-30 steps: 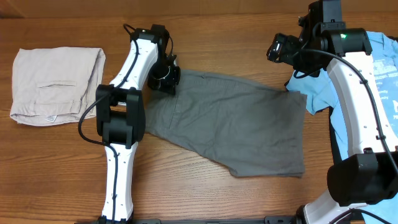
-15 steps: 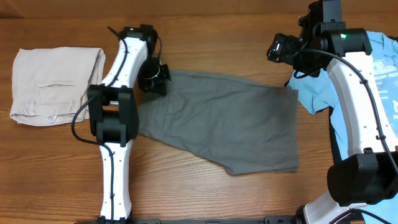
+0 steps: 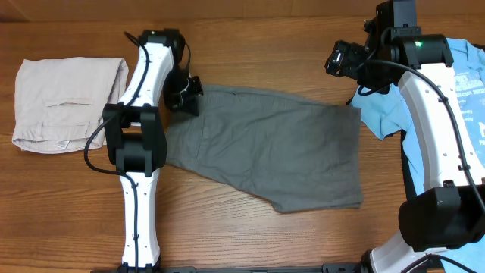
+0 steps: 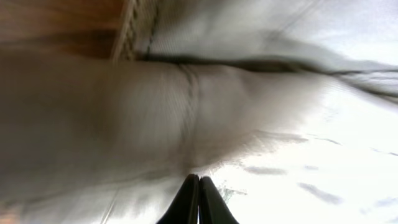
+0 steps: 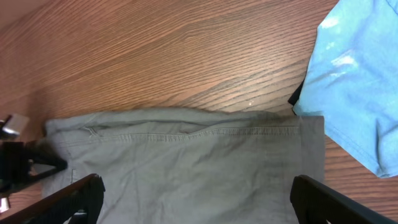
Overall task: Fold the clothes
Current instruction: 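Move the left gripper to the left edge of the grey shorts, then grasp the shorts' top corners with both grippers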
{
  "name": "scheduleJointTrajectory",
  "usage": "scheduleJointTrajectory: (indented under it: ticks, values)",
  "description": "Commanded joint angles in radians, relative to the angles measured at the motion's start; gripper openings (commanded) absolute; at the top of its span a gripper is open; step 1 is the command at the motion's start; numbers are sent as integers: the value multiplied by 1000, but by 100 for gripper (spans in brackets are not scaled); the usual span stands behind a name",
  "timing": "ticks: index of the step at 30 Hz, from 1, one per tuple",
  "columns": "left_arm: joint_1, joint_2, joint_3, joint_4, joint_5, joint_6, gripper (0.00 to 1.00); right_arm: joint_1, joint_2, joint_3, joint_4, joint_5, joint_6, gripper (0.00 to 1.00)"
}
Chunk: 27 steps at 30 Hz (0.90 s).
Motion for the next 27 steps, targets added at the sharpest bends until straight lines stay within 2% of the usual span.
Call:
scheduleJointTrajectory:
  ticks: [1, 6, 12, 18, 22, 23, 25, 26, 27]
  values:
    - [13, -45, 197, -73, -26, 43, 4, 1, -3, 9, 5, 3, -2, 100]
    - [-7, -177, 379, -202, -43, 55, 4, 1, -3, 9, 5, 3, -2, 100]
    - [-53, -379, 383, -202, -94, 68, 4, 1, -3, 9, 5, 3, -2, 100]
    - [-76, -502, 363, -202, -66, 73, 4, 1, -3, 9, 3, -5, 0, 100]
    - [-100, -557, 299, -202, -67, 73, 4, 1, -3, 9, -93, -13, -2, 100]
    - [-108, -565, 279, -202, -69, 73, 4, 1, -3, 4, -121, -7, -3, 85]
    - [-122, -571, 235, -202, -91, 73, 6, 1, -3, -15, -167, 3, -2, 16]
    - [-128, -571, 210, -202, -113, 72, 6, 1, -3, -26, -186, 3, 7, 4]
    - [-132, -571, 181, -202, -140, 72, 6, 1, -3, -43, -189, 3, 10, 4]
